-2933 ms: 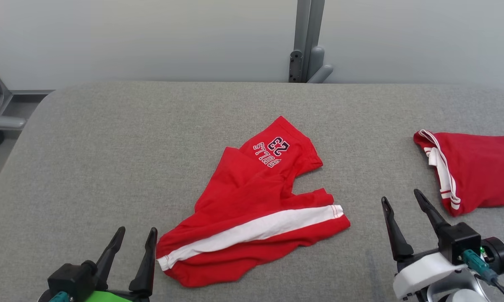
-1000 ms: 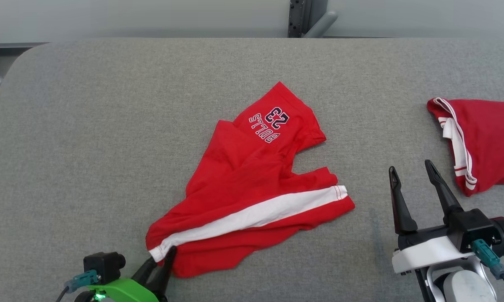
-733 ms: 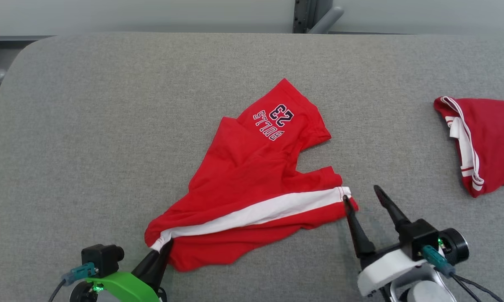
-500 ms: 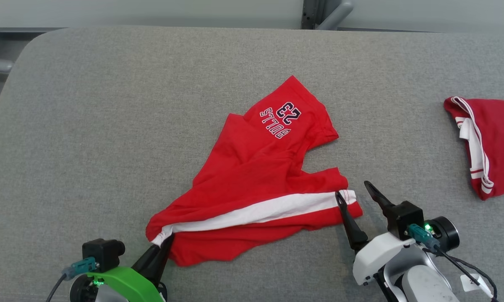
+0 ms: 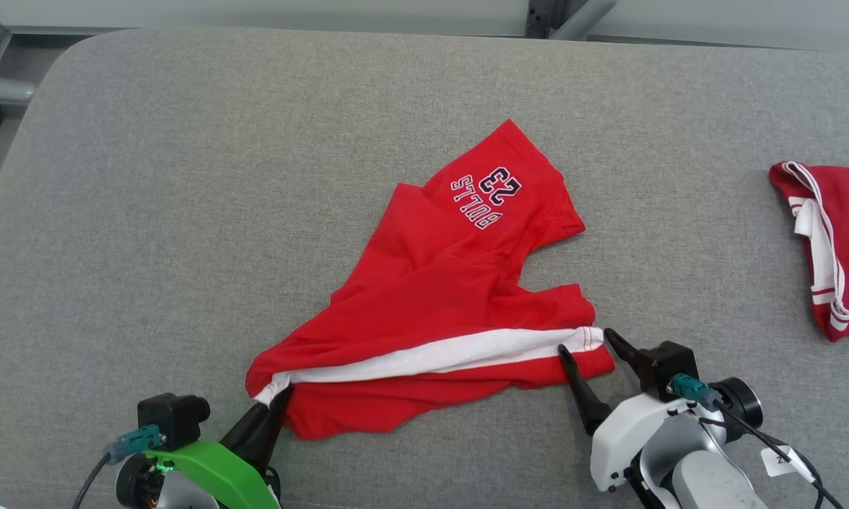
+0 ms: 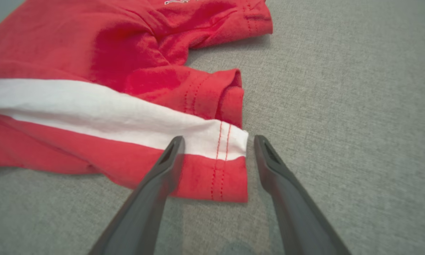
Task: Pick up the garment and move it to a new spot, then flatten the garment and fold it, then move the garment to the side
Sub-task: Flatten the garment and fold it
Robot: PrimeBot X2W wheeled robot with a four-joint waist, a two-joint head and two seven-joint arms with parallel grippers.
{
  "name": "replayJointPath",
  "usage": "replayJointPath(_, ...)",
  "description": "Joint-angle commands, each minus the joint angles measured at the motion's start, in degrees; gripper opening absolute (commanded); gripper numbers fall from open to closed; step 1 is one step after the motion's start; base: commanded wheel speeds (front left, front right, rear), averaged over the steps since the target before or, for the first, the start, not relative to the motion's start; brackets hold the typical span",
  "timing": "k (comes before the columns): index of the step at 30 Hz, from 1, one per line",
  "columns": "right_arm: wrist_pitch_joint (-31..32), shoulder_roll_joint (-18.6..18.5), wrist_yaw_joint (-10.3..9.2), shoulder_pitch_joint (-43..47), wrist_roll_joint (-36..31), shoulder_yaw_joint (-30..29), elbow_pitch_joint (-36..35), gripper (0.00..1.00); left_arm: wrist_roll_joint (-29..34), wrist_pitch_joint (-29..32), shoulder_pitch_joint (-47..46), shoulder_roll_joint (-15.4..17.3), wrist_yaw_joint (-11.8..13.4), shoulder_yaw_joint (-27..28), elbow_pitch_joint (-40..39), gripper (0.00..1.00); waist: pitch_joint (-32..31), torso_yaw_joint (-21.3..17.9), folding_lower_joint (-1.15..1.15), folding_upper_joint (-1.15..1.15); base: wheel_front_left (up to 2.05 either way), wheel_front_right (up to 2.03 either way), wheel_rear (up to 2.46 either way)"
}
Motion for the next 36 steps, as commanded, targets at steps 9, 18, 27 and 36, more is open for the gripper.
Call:
replayJointPath(9,0.03,-0.31,-0.07,0.04,0.91,0.96,0.41,0.54,-0.90,-0.57,-1.32,0.90,-0.14,-0.37,0.63,0.00,0.36,-0.27,0.00,0.00,0.00,0.00,0.00)
replayJointPath(18,0.04,-0.23,-0.08,-0.88,0.72,0.38,1.89,0.60,-0.94,-0.90,-1.99,0.80,-0.14,-1.04,1.11,0.00,0.82,0.00,0.00,0.00,0.00,0.00,0.00)
replayJointPath(27,-0.11,-0.59,-0.08,-2.29,1.30,1.62,3.23,0.04,-1.51,-1.15,-2.40,0.93,-0.14,-1.62,1.68,0.00,1.17,0.11,0.00,0.00,0.00,0.00,0.00)
replayJointPath(36,-2.11,-0.44,-0.08,-1.08,5.02,1.50,-0.53,0.00,-3.14,-0.65,-1.86,1.77,-0.14,-2.57,-1.06,0.00,0.42,-0.34,0.00,0.00,0.00,0.00,0.00)
